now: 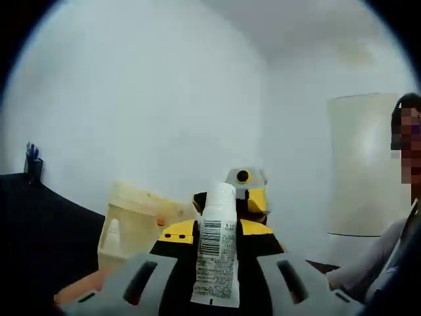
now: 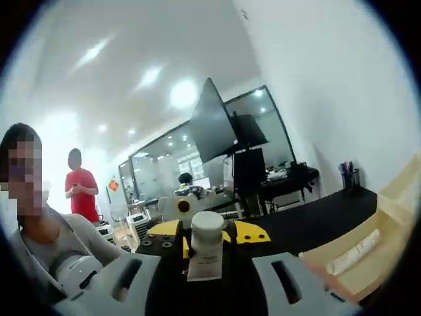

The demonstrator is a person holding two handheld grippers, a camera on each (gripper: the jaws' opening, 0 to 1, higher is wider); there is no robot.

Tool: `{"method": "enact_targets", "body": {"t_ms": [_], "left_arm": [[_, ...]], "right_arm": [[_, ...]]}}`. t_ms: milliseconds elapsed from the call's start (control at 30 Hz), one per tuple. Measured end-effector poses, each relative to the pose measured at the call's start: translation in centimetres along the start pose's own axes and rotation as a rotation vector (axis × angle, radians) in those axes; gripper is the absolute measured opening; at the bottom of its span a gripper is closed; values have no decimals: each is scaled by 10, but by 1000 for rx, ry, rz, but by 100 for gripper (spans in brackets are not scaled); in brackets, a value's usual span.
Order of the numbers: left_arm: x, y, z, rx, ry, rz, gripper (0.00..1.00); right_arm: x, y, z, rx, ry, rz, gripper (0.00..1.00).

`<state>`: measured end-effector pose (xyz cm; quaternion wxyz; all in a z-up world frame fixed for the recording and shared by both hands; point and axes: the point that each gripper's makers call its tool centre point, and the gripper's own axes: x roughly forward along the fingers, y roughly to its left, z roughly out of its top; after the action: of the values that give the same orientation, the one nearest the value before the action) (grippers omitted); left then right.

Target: Open the drawer, pick up the cosmetic bottles from the table one by one, place them into the drawer, release the gripper, close the drawer, and move the gripper away

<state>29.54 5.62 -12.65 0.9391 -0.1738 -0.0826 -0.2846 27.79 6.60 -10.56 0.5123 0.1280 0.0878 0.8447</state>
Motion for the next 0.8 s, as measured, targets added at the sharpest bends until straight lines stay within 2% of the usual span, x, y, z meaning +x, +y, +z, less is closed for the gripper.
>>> {"method": "enact_targets", "body": {"t_ms": [100, 200, 367, 500, 600, 667, 733, 800], "left_arm": [[0, 1, 0, 10, -2, 4, 18], [-1, 2, 0, 8, -5, 5, 18], [-1, 6, 1, 63, -5, 33, 19], [-4, 23, 7, 291, -1, 200, 22], [-7, 37, 4, 463, 46, 360, 30], [-7, 38, 3, 526, 54, 394, 33], [-6, 39, 1, 576, 63, 436, 34], [-3, 42, 5, 587, 69, 452, 34]], "right_arm": [[1, -2, -1, 6, -2, 3, 17], [2, -2, -1, 22, -2, 5, 16], [6, -8, 1, -22, 6, -64, 15], [7, -24, 6, -66, 9, -201, 15], [6, -31, 21, -65, -60, -277, 15], [4, -37, 29, -42, -94, -330, 15], [4, -35, 30, -32, -109, -353, 15], [7, -32, 32, -43, -120, -355, 15]]}}
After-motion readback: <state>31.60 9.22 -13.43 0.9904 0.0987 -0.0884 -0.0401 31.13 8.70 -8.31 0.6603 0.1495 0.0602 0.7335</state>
